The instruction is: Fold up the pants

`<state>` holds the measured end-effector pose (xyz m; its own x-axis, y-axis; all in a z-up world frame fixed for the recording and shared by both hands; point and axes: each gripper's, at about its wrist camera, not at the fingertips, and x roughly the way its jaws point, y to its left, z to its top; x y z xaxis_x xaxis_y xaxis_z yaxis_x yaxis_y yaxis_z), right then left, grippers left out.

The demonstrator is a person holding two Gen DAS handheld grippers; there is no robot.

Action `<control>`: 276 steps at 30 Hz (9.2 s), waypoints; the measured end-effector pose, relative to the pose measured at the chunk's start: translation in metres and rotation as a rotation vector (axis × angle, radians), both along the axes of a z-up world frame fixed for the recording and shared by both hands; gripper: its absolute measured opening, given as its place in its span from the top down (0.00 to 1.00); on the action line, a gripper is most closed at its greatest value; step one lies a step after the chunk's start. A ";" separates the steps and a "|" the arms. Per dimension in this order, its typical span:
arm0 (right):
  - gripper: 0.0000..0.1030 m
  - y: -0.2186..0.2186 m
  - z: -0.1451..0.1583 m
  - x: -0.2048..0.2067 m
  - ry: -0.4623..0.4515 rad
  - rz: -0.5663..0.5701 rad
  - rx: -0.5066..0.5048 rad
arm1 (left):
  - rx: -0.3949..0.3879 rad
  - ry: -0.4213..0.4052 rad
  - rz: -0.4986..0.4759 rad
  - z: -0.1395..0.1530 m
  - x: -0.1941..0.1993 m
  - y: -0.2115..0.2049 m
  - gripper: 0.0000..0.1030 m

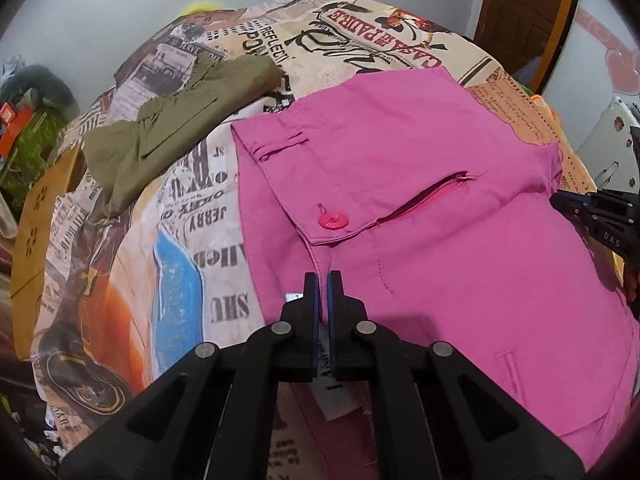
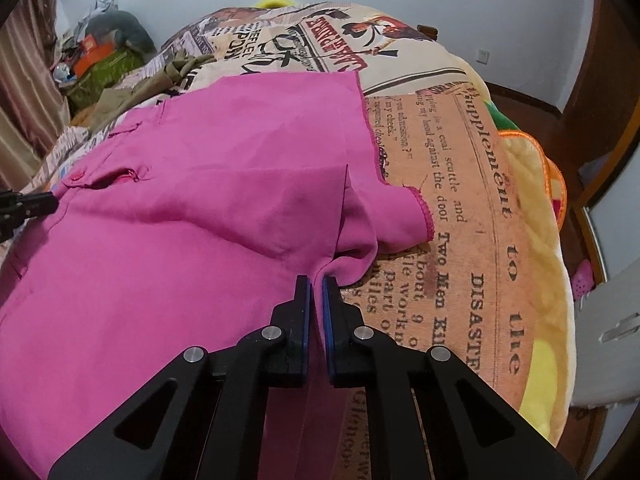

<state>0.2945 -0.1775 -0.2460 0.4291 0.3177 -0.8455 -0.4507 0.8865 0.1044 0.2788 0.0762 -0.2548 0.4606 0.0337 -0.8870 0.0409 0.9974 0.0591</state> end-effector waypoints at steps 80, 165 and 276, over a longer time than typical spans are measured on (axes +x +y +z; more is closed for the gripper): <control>0.78 -0.025 0.025 0.052 -0.032 -0.082 0.029 | 0.062 -0.049 0.028 0.012 0.042 0.016 0.89; 0.97 0.062 0.003 0.190 -0.071 0.025 0.035 | -0.012 -0.098 0.088 -0.015 0.154 0.074 0.94; 0.42 0.077 0.038 -0.076 -0.071 0.274 0.040 | -0.033 0.012 -0.240 0.032 -0.034 -0.062 0.43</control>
